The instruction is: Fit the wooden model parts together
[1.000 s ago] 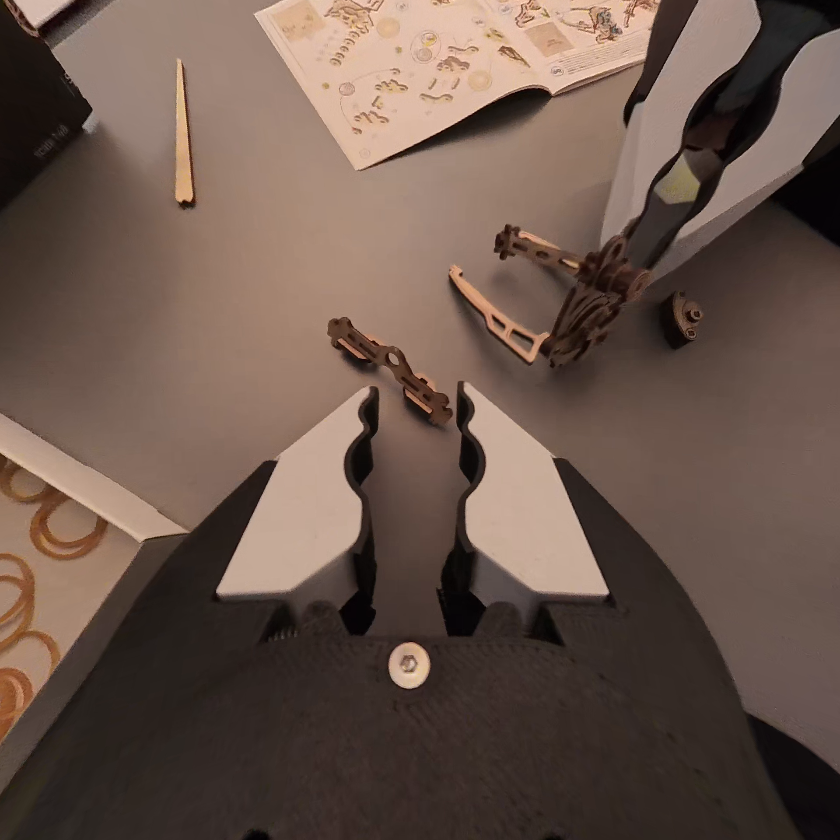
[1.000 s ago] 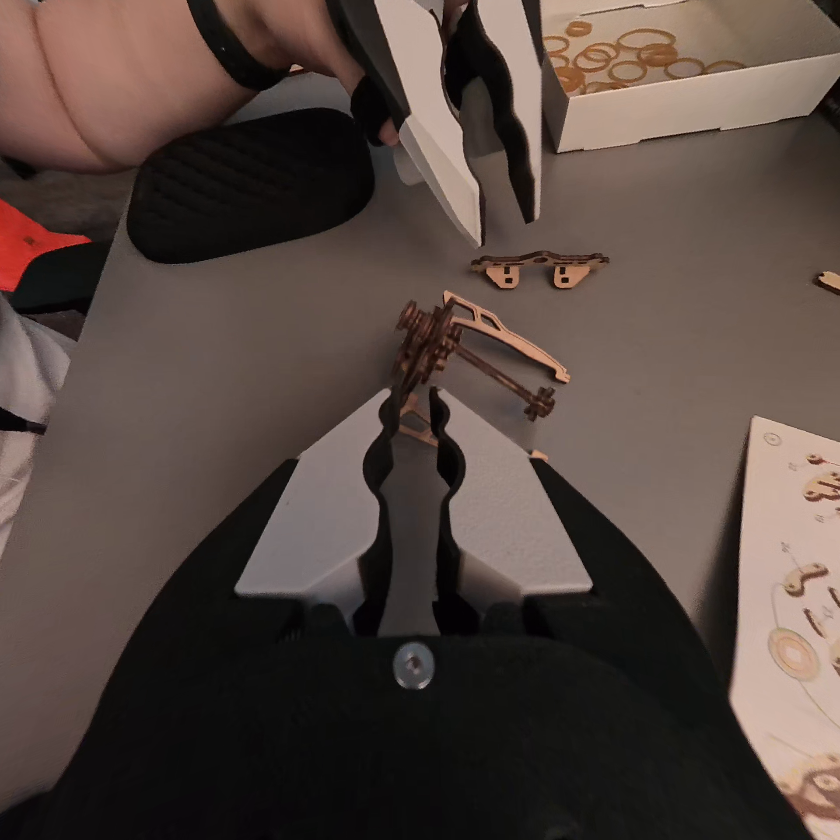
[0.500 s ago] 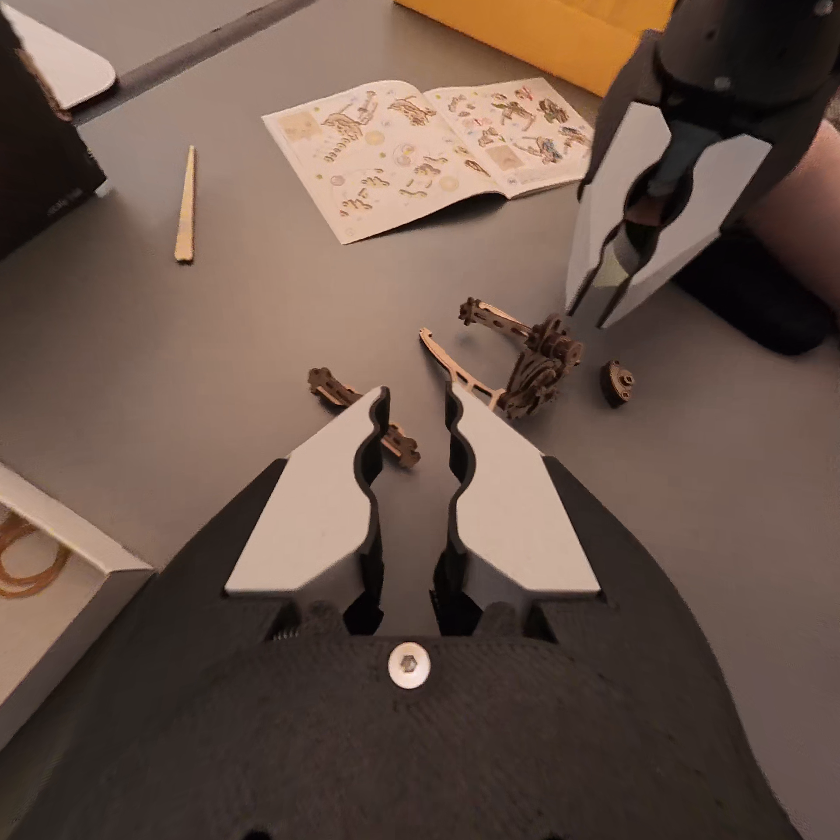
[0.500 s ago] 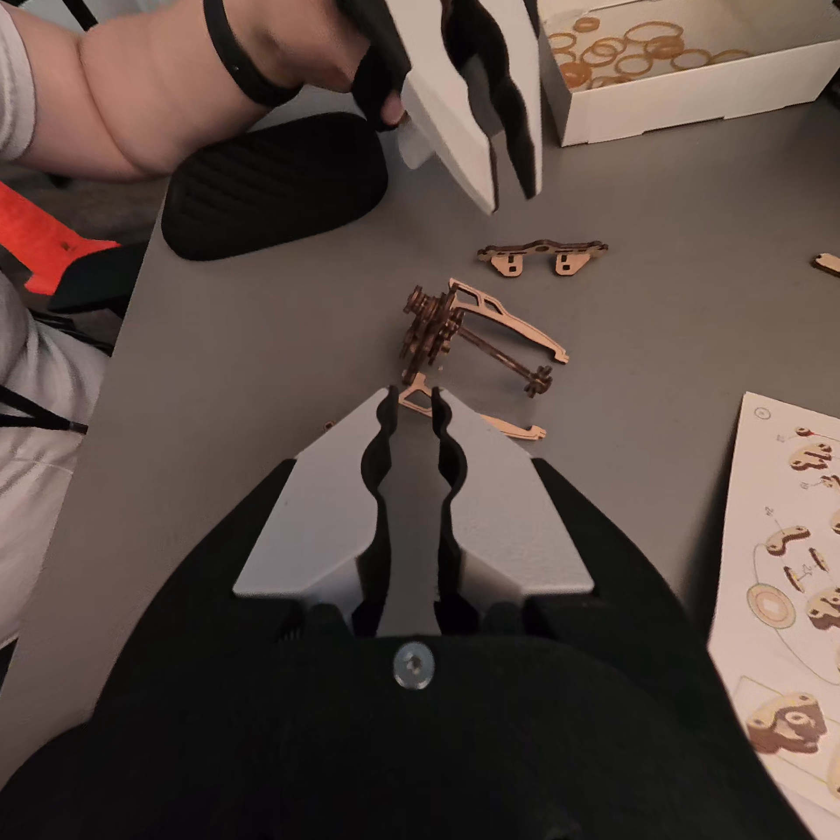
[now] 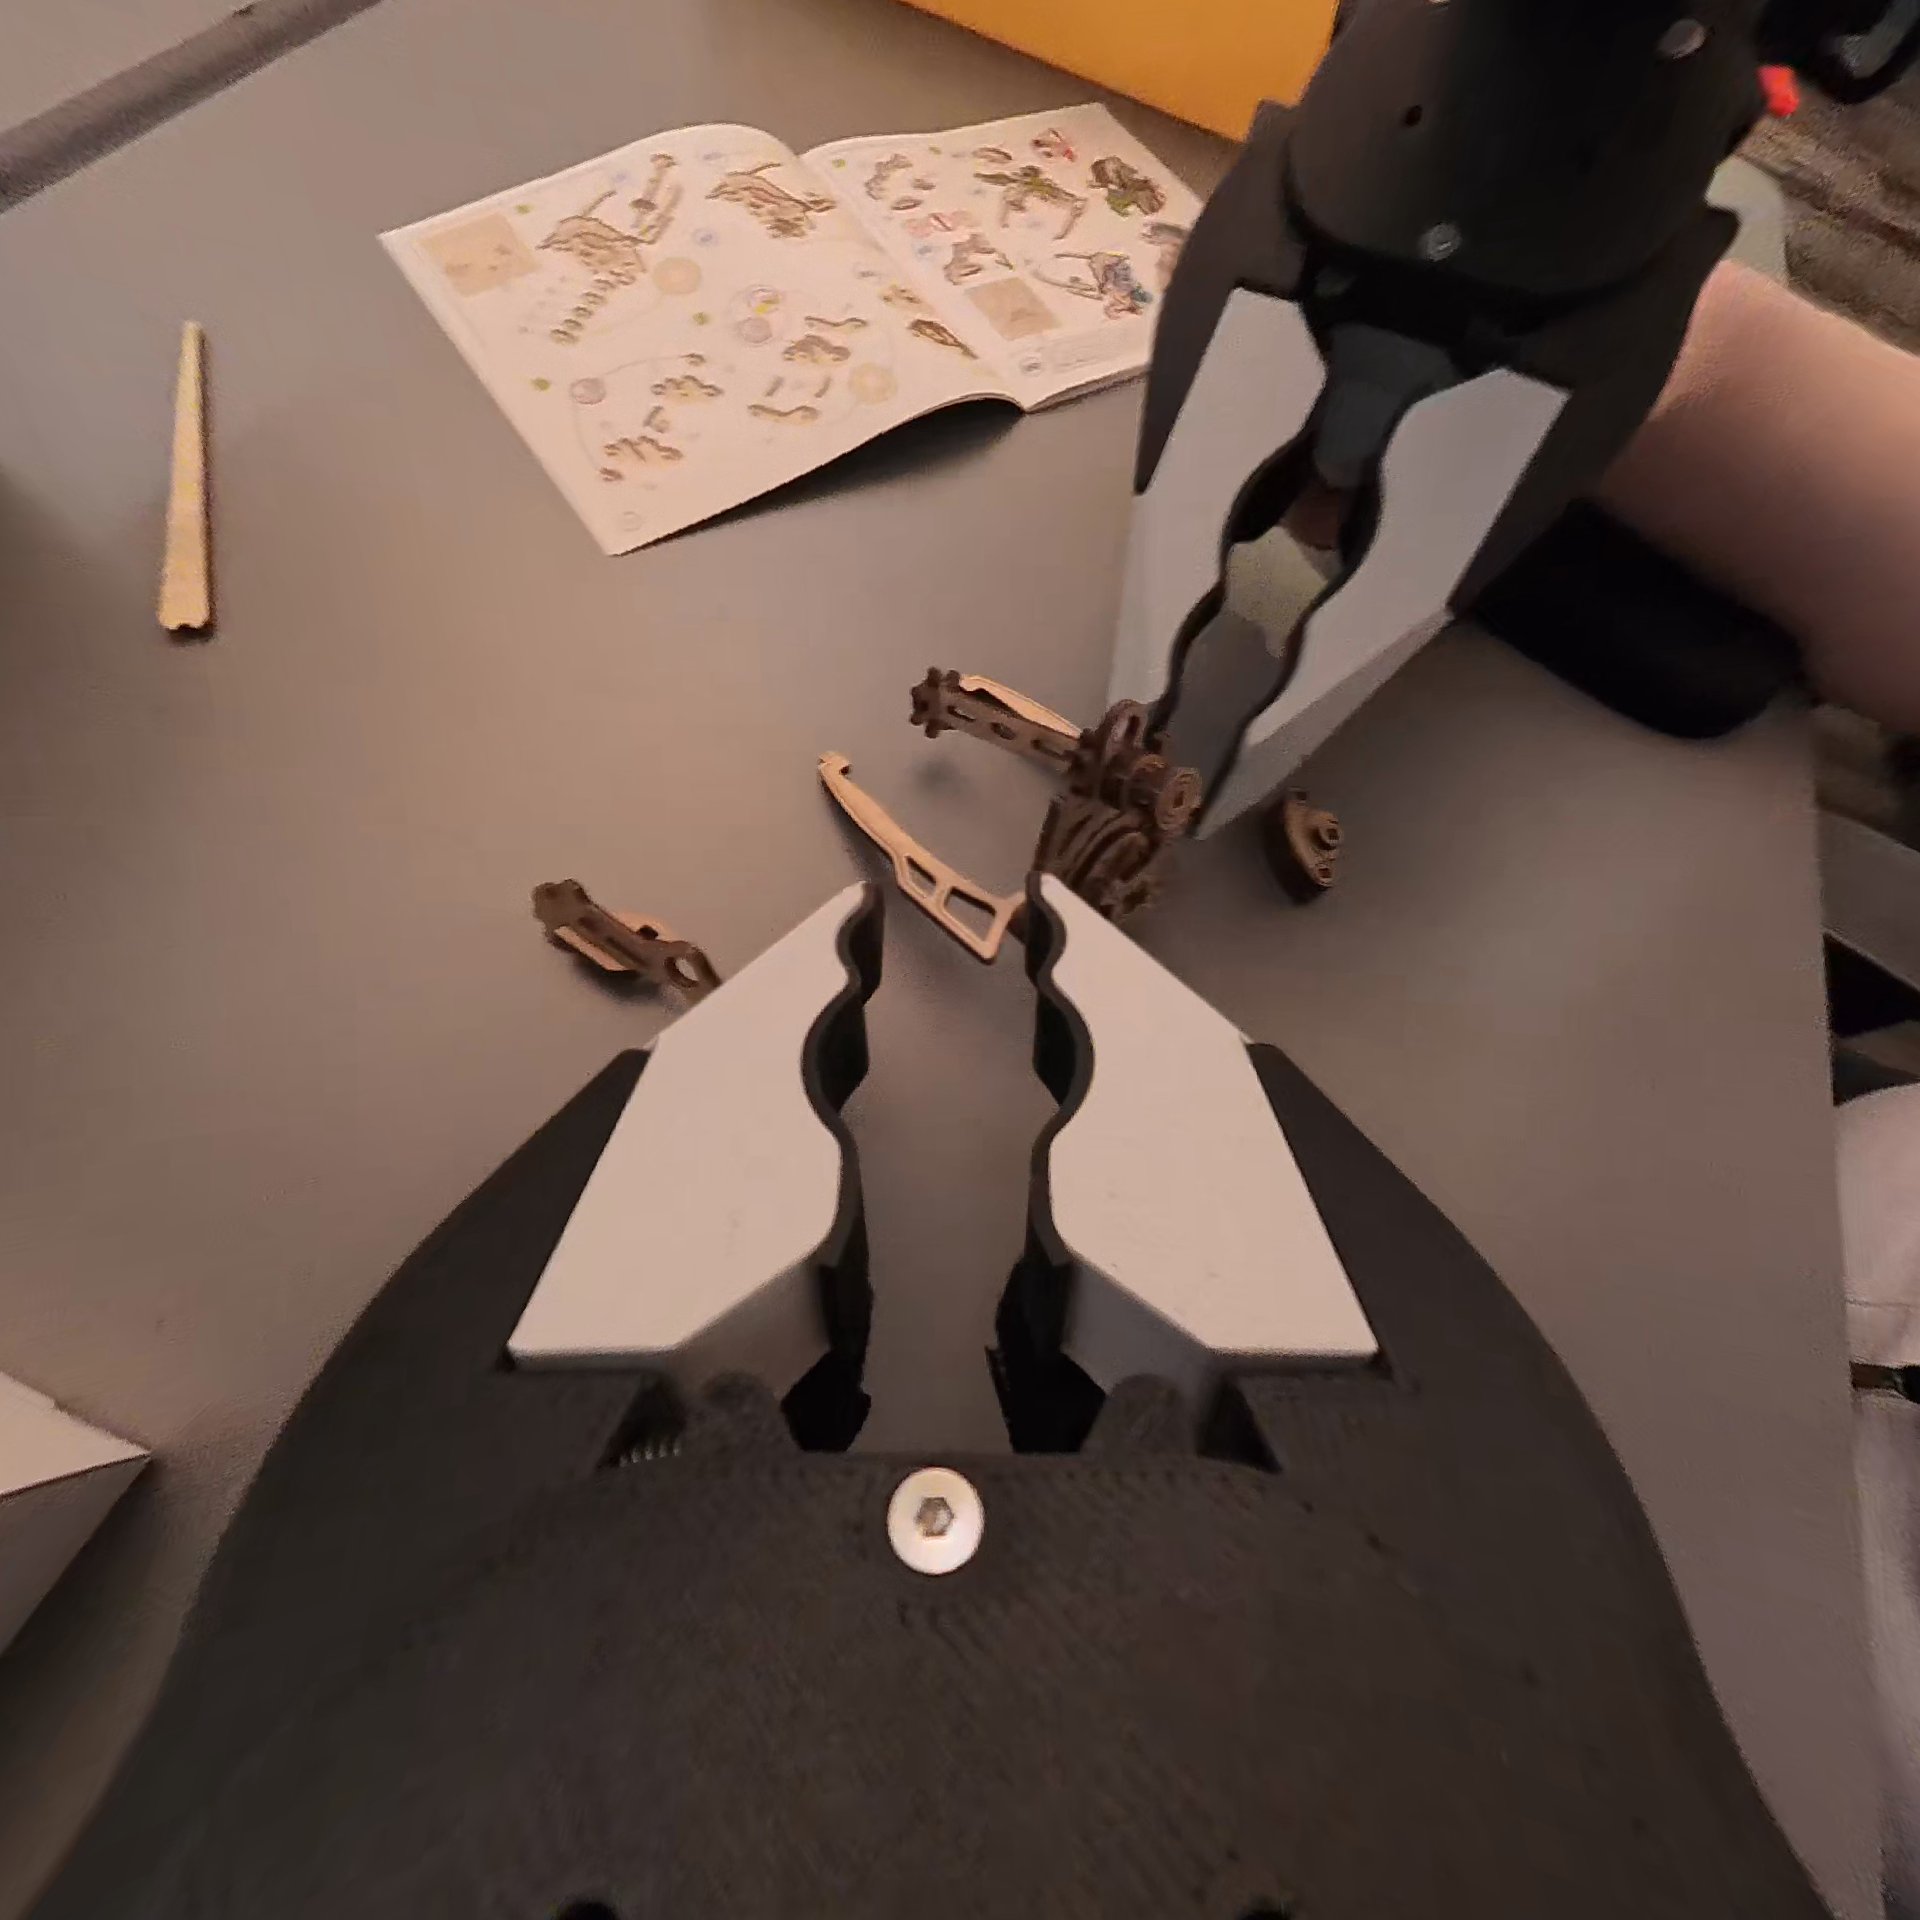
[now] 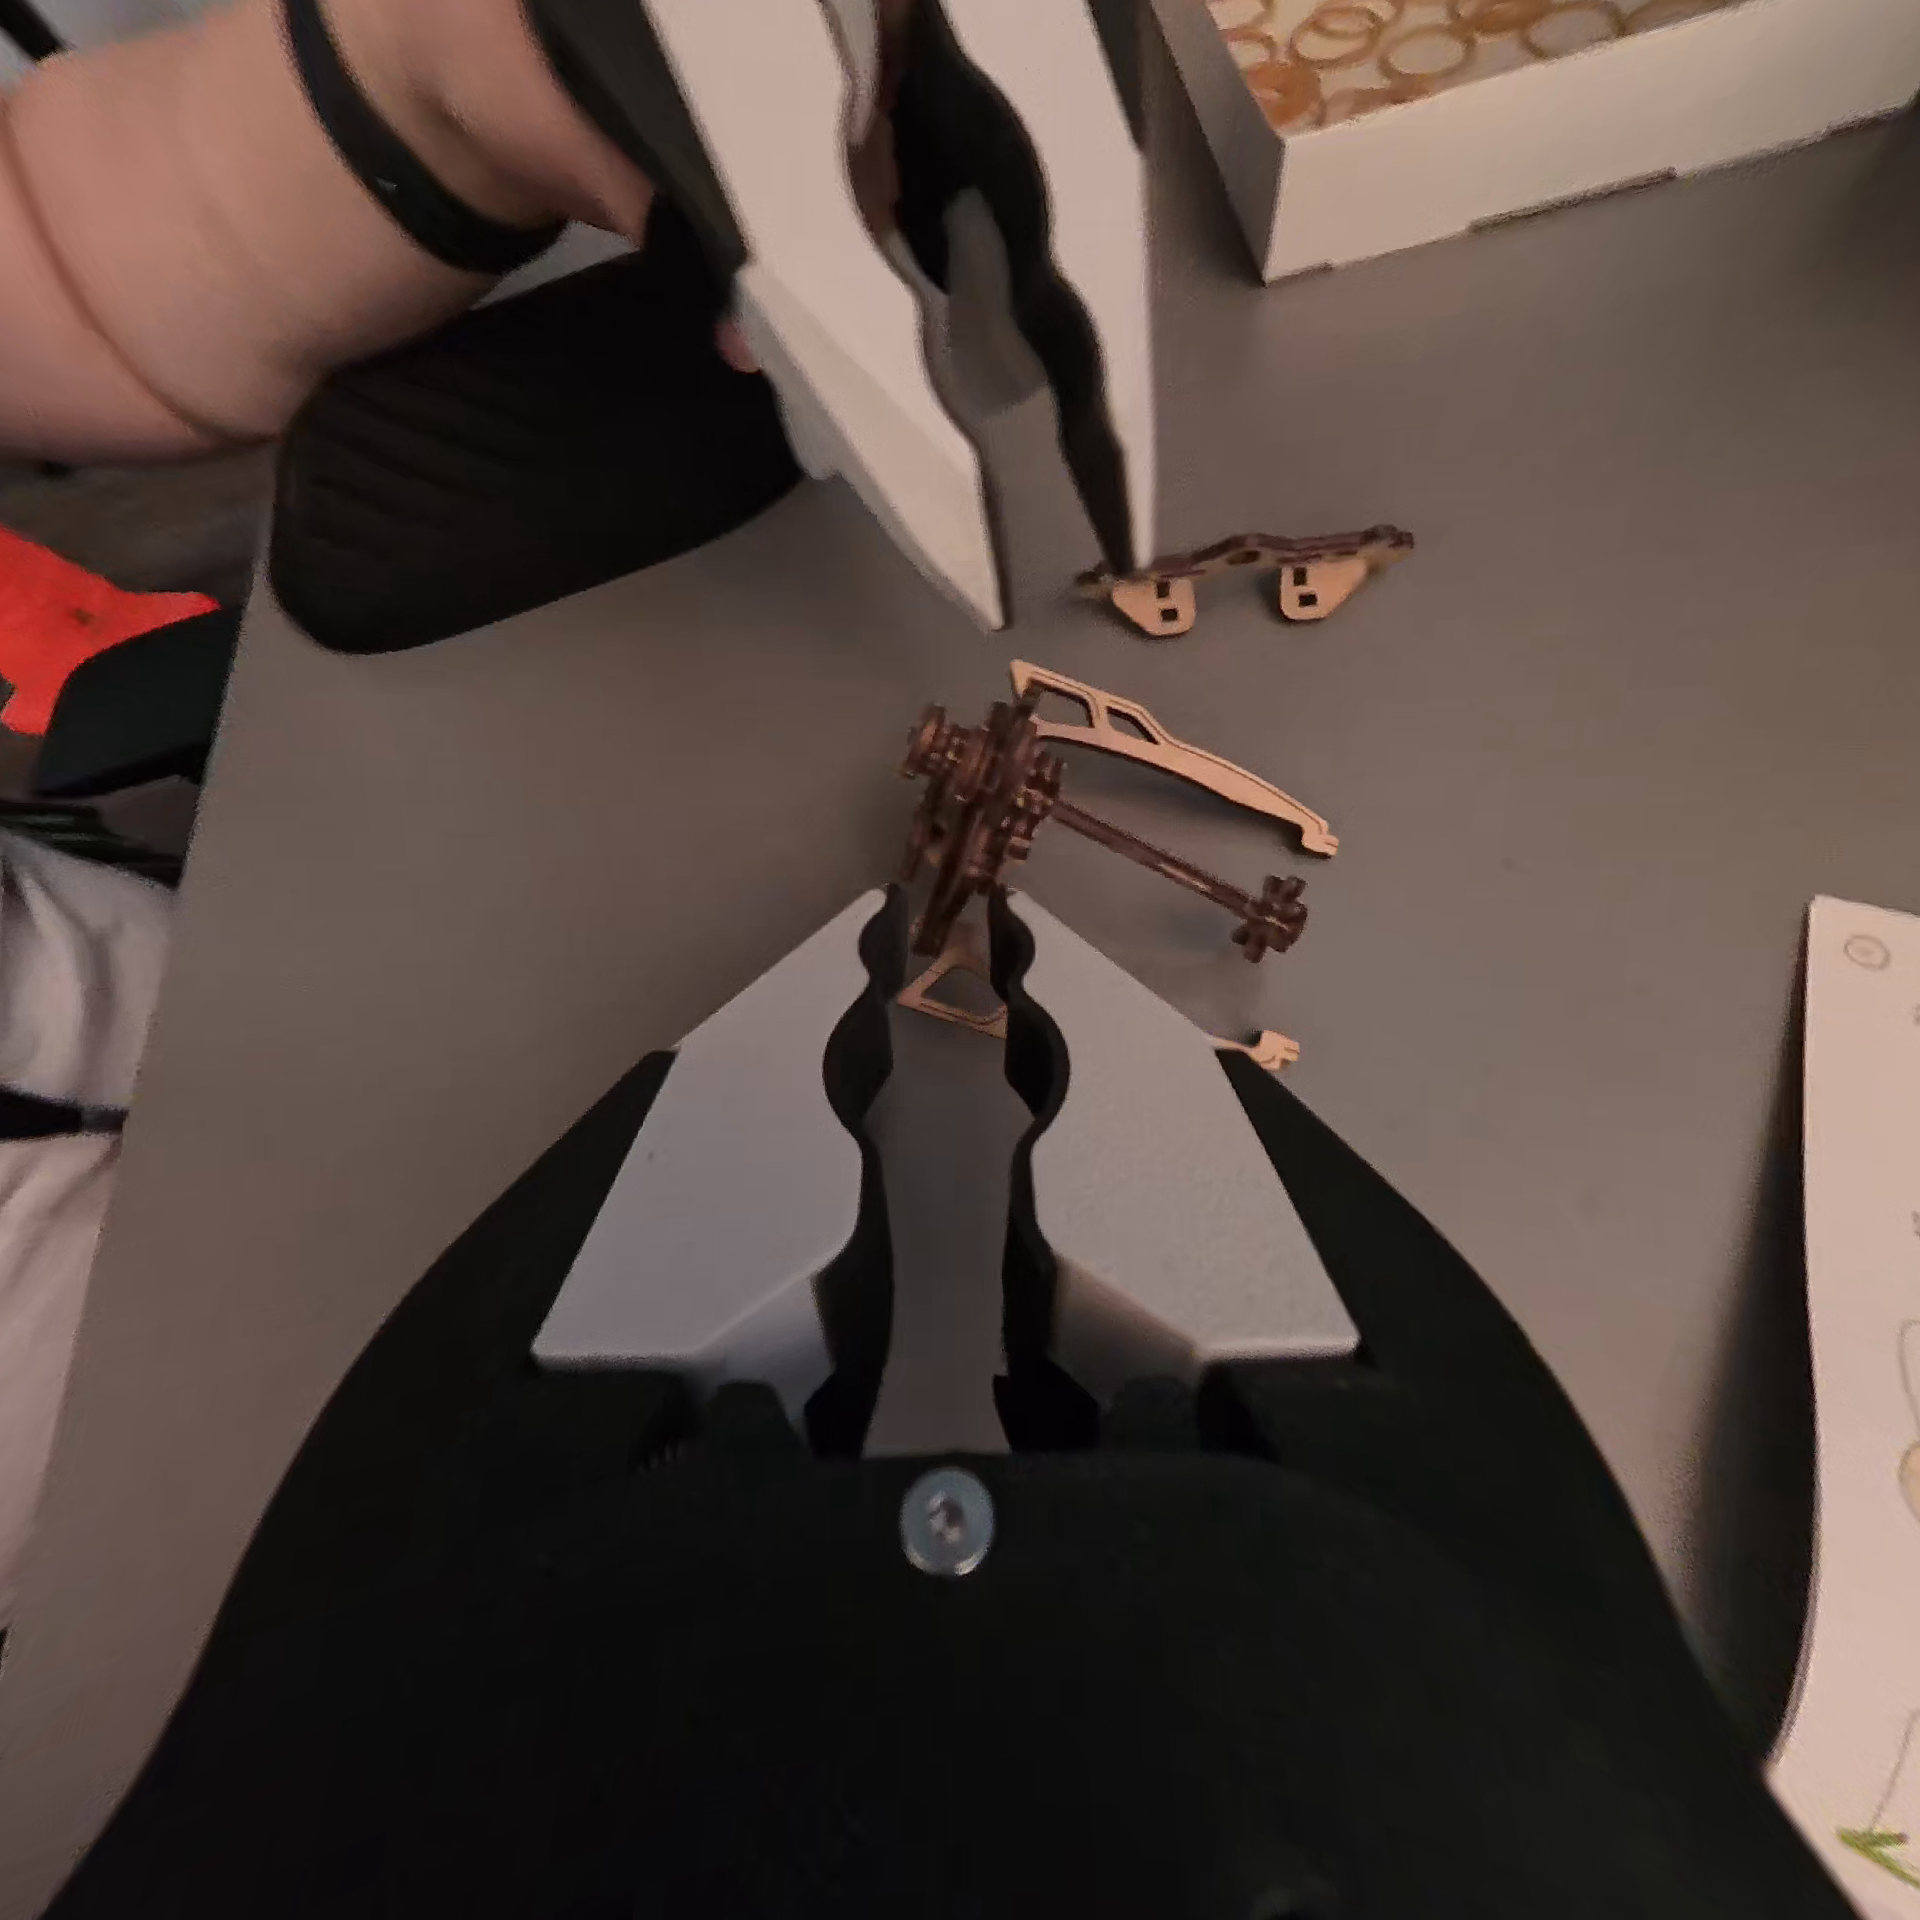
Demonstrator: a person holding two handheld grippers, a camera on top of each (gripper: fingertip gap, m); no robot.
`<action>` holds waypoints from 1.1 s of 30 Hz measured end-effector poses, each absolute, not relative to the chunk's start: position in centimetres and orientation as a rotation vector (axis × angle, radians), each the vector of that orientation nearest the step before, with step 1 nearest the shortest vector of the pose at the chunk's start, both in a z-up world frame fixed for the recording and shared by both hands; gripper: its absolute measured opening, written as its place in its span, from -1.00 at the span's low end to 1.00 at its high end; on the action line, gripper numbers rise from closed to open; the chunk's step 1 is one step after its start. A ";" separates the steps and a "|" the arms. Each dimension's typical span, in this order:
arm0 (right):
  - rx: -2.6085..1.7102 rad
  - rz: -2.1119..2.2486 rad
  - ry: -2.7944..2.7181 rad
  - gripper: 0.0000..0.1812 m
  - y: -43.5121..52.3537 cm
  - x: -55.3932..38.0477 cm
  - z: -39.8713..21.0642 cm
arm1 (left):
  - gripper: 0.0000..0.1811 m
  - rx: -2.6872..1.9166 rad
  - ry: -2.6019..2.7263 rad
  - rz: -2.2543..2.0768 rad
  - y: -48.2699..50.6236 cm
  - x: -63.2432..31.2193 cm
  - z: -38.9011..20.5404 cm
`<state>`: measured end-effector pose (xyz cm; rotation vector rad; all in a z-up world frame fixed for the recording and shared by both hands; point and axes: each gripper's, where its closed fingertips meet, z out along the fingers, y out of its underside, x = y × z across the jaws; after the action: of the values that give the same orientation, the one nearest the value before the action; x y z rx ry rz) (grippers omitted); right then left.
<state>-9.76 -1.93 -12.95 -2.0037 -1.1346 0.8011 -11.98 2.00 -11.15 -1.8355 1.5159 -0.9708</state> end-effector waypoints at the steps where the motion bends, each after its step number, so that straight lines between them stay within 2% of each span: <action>1: -2.039 0.788 -1.119 -0.87 -1.8 -9.8 -13.3 | -0.72 -1.841 1.523 -0.962 1.9 -12.0 -11.2; 9: -1.936 0.544 -1.159 -0.95 -1.3 -10.6 -11.9 | -0.76 -1.812 1.523 -0.883 2.1 -12.5 -10.0; 12: -1.835 0.748 -1.301 -0.95 -3.9 -11.8 -11.2 | -0.75 -1.827 1.463 -0.936 3.0 -12.9 -9.4; 17: -1.712 0.964 -1.478 -0.95 -5.3 -11.9 -10.7 | -0.63 -1.693 1.511 -1.202 1.5 -12.8 -7.5; 21: -1.744 0.937 -1.675 -0.94 -4.6 -11.8 -12.1 | -0.65 -1.709 1.546 -1.242 1.1 -12.6 -8.7; 22: -1.766 0.898 -1.695 -0.92 -4.1 -11.5 -12.5 | -0.65 -1.718 1.547 -1.245 1.1 -12.5 -8.9; 24: -1.771 0.806 -1.661 -0.75 -2.7 -11.0 -12.5 | -0.67 -1.714 1.532 -1.269 1.1 -12.5 -8.8; 28: -1.739 0.486 -1.433 -0.67 0.7 -8.8 -11.4 | -0.68 -1.707 1.526 -1.291 0.9 -12.6 -8.4; 30: -1.830 0.411 -1.280 -0.49 1.0 -7.5 -11.1 | -0.69 -1.702 1.525 -1.276 0.9 -12.6 -8.2; 33: -2.103 0.367 -0.969 -0.37 0.5 -5.5 -12.2 | -0.69 -1.710 1.531 -1.245 1.0 -12.8 -8.2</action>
<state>-5.52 0.55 -12.24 -2.1028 -0.9693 0.3671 -12.76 0.98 -8.19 -1.7099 1.5312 -1.2455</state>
